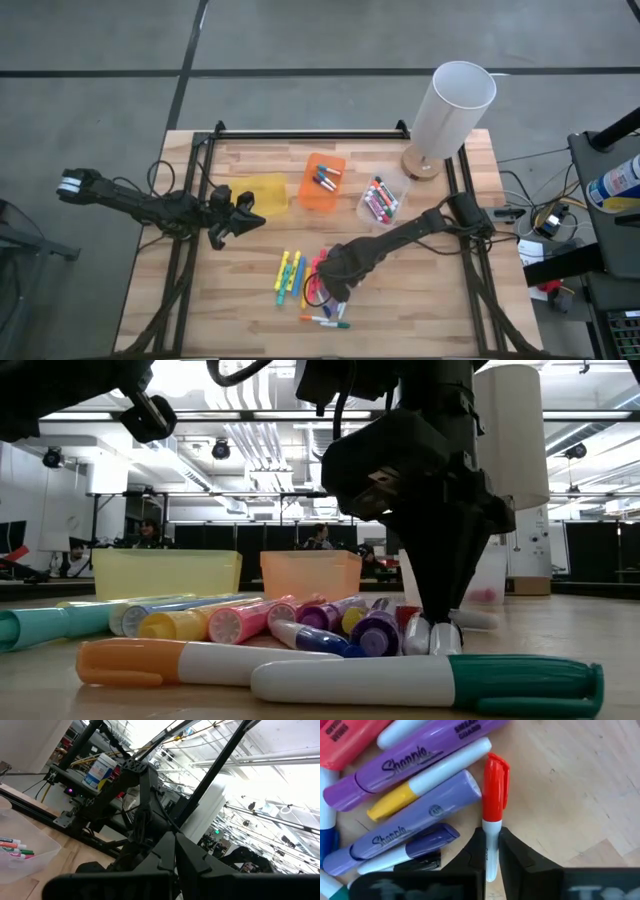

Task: Pick & Place Markers
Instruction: Put the red pen into the orange bin, then put the green pen into the orange bin

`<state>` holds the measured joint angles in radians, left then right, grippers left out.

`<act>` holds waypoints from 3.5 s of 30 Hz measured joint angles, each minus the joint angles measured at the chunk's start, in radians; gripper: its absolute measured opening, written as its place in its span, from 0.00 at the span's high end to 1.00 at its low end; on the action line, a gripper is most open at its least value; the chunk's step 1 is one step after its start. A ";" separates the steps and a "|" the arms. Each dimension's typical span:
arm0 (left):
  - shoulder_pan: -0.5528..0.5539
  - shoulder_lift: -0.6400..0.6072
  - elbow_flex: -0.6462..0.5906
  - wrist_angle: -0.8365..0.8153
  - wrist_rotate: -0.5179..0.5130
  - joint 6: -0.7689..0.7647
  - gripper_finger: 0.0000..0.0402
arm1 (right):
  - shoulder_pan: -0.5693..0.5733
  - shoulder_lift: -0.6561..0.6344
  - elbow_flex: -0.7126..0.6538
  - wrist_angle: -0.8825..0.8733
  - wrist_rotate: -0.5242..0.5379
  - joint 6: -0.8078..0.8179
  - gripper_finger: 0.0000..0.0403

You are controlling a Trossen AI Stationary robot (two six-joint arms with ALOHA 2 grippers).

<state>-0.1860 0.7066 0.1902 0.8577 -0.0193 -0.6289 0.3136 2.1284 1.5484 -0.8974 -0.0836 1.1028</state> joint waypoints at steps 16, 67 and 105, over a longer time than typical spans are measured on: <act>0.000 0.000 0.000 0.001 0.000 0.000 0.98 | -0.132 -0.012 0.265 -0.281 0.117 -0.229 0.94; 0.000 0.000 0.000 0.002 0.004 -0.008 0.98 | -0.567 0.194 0.411 -0.120 0.141 -0.599 0.88; 0.000 0.000 0.000 0.002 0.025 -0.008 0.98 | -0.259 0.175 0.669 -0.487 0.177 -0.711 0.62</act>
<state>-0.1861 0.7063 0.1905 0.8600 0.0058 -0.6365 0.0548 2.3032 2.2169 -1.3839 0.0934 0.3921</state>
